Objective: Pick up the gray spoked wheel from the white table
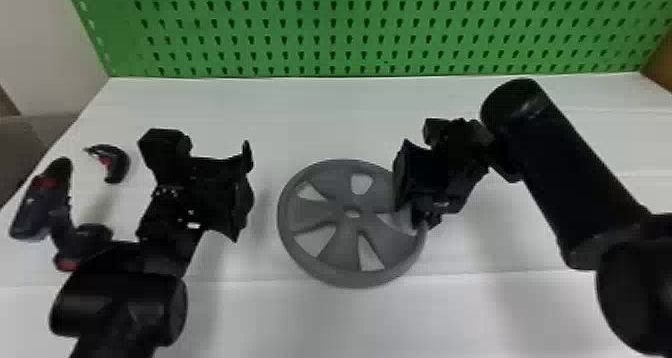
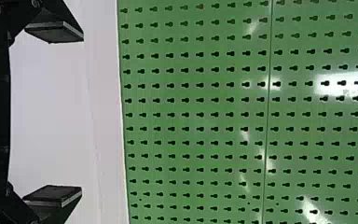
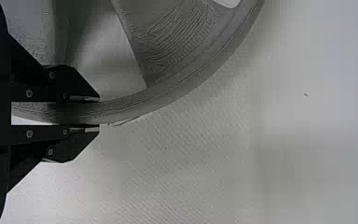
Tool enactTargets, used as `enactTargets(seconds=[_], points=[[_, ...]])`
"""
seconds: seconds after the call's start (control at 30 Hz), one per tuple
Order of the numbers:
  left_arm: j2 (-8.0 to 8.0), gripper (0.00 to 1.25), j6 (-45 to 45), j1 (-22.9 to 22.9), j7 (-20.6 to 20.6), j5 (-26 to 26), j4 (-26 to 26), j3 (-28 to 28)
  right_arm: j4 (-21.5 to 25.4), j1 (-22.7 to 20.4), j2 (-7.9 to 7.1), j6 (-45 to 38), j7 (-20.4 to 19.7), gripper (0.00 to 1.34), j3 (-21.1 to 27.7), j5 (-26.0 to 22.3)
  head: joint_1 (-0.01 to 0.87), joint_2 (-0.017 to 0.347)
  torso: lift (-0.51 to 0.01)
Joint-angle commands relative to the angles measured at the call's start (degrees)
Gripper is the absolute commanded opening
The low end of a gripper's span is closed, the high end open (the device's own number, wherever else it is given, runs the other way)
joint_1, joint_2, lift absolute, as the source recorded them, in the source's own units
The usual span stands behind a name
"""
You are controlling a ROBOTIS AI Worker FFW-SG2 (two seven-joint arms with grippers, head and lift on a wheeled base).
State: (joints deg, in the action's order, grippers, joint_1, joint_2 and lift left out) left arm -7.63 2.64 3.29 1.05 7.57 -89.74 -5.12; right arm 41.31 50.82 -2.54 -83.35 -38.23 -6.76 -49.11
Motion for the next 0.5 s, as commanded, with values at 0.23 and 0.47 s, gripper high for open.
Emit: enactTargets(seconds=[0.23, 0.47], points=[[-0.02, 1.12, 0.0, 0.05, 0.0, -0.02, 0.0, -0.15, 0.08, 0.51, -0.18, 0.03, 0.0, 0.26, -1.06, -0.46, 0.767, 0.035, -0.107], [-0.02, 1.12, 0.0, -0.03, 0.0, 0.07, 0.0, 0.02, 1.22, 0.68, -0.18, -0.58, 0.0, 0.26, -1.68, -0.72, 0.767, 0.035, -0.107]])
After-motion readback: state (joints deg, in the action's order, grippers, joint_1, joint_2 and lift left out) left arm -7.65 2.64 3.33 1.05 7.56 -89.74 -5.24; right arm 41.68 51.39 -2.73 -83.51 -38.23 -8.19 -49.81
